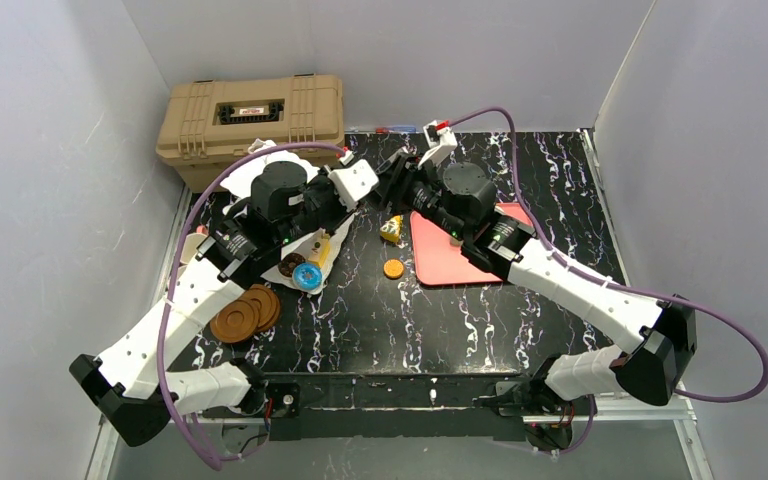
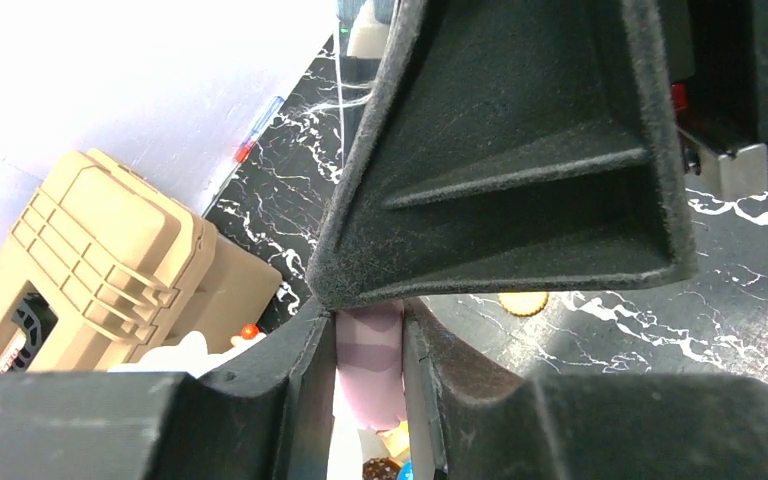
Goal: Serve the afternoon tea
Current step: Adjust the clamp.
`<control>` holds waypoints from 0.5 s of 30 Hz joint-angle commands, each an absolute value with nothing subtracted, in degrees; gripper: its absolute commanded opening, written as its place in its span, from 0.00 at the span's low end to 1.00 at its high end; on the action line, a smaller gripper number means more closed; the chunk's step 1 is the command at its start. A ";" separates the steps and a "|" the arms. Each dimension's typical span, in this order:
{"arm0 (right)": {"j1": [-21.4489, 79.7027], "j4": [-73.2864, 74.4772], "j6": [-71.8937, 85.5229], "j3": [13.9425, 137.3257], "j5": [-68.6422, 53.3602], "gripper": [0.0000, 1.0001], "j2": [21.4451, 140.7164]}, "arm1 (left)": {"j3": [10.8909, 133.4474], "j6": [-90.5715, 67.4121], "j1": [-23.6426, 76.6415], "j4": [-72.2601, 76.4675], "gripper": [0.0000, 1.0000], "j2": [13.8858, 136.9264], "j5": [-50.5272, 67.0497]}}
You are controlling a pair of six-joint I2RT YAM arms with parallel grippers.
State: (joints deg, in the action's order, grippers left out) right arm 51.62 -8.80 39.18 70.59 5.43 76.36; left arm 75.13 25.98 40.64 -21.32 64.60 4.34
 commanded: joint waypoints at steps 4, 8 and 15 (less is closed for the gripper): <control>51.59 -9.92 35.12 69.30 8.81 0.50 75.15 | 77.25 24.29 41.42 -21.79 0.64 62.67 6.24; 49.49 -8.86 32.02 67.02 10.62 0.52 74.14 | 78.87 22.00 41.40 -25.52 0.93 62.07 5.30; 46.15 -10.99 25.10 61.65 13.65 0.55 74.60 | 84.49 16.71 40.12 -35.23 0.98 62.03 1.85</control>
